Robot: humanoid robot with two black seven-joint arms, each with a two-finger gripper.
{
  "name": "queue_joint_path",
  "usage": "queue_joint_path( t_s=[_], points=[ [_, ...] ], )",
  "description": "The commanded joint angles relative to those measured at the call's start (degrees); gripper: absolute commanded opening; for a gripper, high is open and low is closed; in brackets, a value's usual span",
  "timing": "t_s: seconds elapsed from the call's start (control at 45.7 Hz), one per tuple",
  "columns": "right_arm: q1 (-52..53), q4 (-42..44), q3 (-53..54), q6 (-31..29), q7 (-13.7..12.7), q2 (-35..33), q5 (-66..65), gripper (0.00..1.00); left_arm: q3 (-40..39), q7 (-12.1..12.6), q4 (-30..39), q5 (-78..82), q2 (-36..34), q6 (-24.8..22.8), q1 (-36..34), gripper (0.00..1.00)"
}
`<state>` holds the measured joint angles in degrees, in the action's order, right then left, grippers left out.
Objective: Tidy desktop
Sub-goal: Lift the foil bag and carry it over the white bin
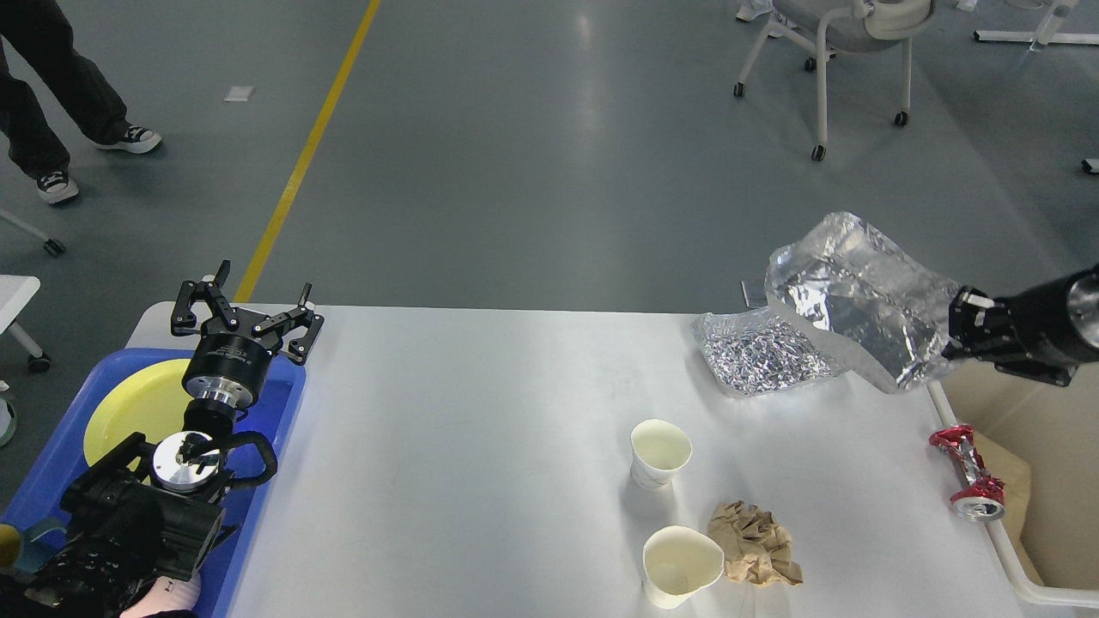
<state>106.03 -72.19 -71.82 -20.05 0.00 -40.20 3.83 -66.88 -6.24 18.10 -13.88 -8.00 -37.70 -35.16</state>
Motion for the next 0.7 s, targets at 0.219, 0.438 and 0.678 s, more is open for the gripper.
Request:
queue_joint_path(
  t_s=[0.219, 0.438, 0.678],
  points=[
    [20.3, -5.9, 6.6, -14.5, 0.0, 15.6, -3.7, 0.0, 0.0, 0.0, 0.0, 0.0, 0.0, 0.0, 0.0, 1.0],
    [21.6, -11.1, 7.7, -10.5, -0.1, 21.9, -3.7, 0.0, 0.0, 0.0, 0.0, 0.1, 0.0, 0.0, 0.0, 1.0],
    [16.1, -9.2, 1.3, 0.3, 0.0, 21.5, -3.7, 0.0, 0.0, 0.0, 0.0, 0.1, 0.0, 0.0, 0.0, 1.0]
  ],
)
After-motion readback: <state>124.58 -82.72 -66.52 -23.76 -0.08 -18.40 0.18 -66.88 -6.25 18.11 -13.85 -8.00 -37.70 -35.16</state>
